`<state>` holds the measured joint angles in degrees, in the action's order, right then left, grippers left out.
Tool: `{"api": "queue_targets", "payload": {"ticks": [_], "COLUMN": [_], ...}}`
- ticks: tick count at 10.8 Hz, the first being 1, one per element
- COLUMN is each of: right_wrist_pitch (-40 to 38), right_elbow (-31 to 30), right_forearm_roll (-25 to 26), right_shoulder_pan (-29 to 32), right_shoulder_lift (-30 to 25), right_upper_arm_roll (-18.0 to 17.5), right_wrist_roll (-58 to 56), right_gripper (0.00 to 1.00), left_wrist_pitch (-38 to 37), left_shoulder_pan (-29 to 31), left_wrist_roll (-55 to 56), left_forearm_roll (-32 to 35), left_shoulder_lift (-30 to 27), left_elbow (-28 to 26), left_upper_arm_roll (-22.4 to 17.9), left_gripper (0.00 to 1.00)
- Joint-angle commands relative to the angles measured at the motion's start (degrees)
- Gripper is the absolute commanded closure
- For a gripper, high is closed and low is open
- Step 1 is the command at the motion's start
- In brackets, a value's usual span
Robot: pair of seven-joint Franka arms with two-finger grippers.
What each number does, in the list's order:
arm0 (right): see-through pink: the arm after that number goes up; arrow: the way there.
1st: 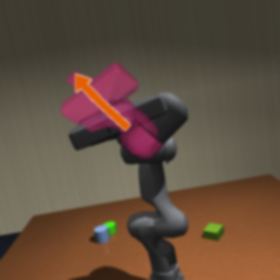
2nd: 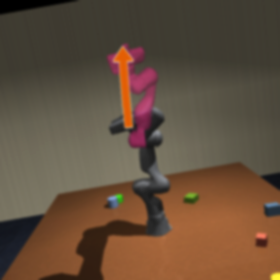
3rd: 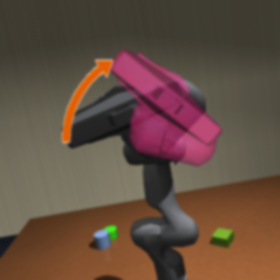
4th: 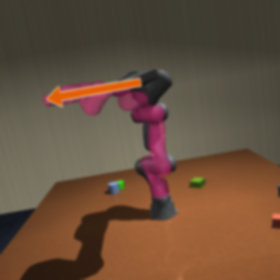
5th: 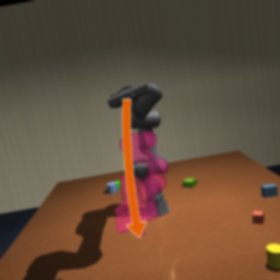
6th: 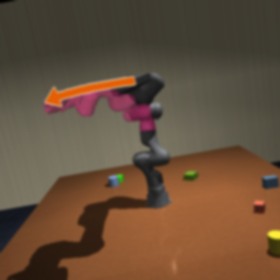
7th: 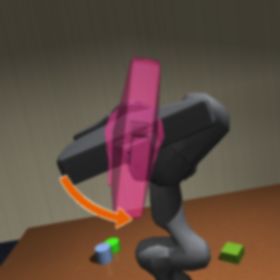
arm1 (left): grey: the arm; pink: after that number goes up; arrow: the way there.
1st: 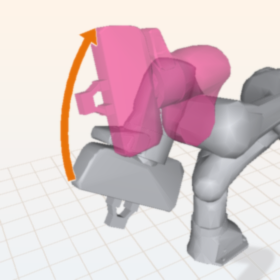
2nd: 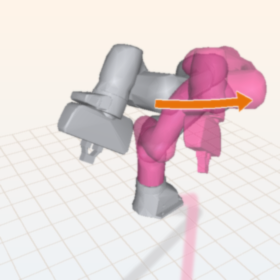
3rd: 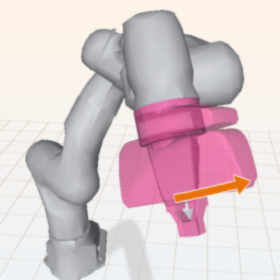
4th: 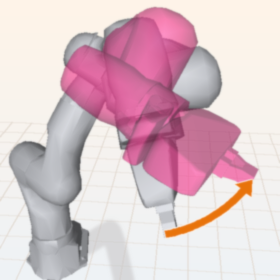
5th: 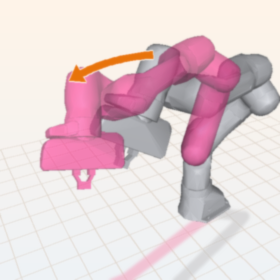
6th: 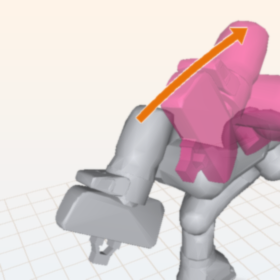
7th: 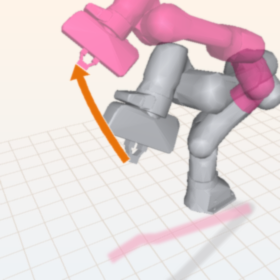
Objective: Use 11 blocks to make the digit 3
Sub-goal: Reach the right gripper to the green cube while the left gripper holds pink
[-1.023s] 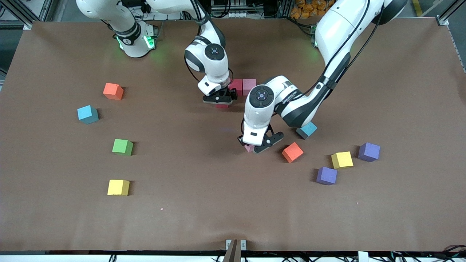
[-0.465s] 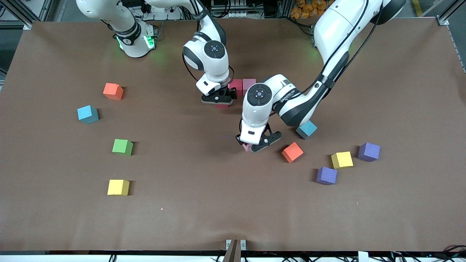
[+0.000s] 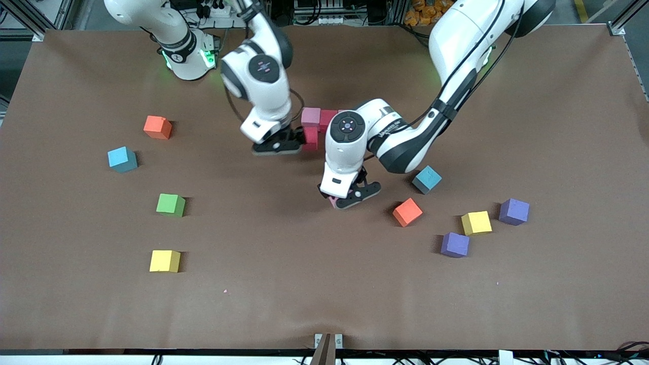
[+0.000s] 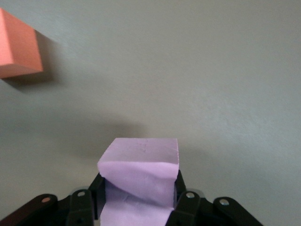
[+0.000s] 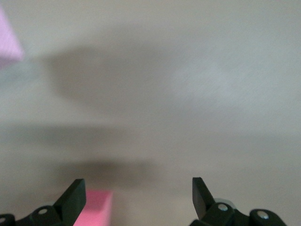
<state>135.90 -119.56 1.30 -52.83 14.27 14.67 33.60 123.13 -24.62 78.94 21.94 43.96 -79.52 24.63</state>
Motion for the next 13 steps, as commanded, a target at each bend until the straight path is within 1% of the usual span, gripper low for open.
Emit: {"api": "queue_targets", "payload": {"ticks": [1, 3, 4, 6, 8, 9, 10, 11, 12, 13], "right_wrist_pitch": [0.8, 1.6, 1.6, 0.5, -3.0, -2.9, -2.6, -0.6, 2.1, 5.7], "right_elbow": [-1.2, -0.8, -0.9, -1.3, -1.5, -1.6, -2.3, -4.0, -5.8, -7.7], "right_forearm_roll": [1.3, 1.3, 1.3, 1.0, 0.9, 0.9, 0.9, 0.8, 0.9, 0.9], "right_shoulder_pan": [9.2, 15.3, 18.1, 26.0, 33.3, 35.1, 35.5, 35.5, 35.6, 36.9], "right_shoulder_lift": [-2.0, -1.8, -1.7, -2.5, -4.4, -4.5, -4.6, -4.6, -4.3, -4.2], "right_upper_arm_roll": [-0.6, -0.7, -0.8, -0.7, -0.7, -0.6, -0.6, -0.5, -0.5, -0.6], "right_wrist_roll": [-12.2, -15.7, -16.3, -21.2, -26.6, -28.8, -29.1, -29.1, -29.3, -30.8], "right_gripper": [0.0, 0.0, 0.0, 0.0, 0.0, 0.0, 0.0, 0.0, 0.0, 0.0], "left_wrist_pitch": [-2.1, -2.4, -2.4, -3.2, -6.4, -9.4, -11.4, -11.8, -12.1, -12.2], "left_shoulder_pan": [-5.5, -7.8, -8.3, -8.3, -7.6, -7.4, -7.0, -6.1, -4.6, -3.1], "left_wrist_roll": [-1.0, -1.2, -1.2, -1.2, -1.7, -1.5, -1.1, 1.0, 5.1, 8.1], "left_forearm_roll": [-0.2, -0.5, -0.8, -2.2, -2.8, -3.5, -4.7, -6.3, -6.9, -6.9], "left_shoulder_lift": [4.8, 6.4, 6.5, 6.1, 5.0, 4.0, 3.2, 2.5, 1.1, 0.6], "left_elbow": [8.0, 10.4, 10.6, 10.6, 10.5, 10.3, 10.2, 9.6, 7.0, 5.9], "left_upper_arm_roll": [-3.2, -3.9, -3.8, -3.8, -3.8, -3.8, -4.0, -4.1, -4.0, -3.4], "left_gripper": [0.61, 0.62, 0.62, 0.62, 0.61, 0.6, 0.6, 0.57, 0.55, 0.54]}}
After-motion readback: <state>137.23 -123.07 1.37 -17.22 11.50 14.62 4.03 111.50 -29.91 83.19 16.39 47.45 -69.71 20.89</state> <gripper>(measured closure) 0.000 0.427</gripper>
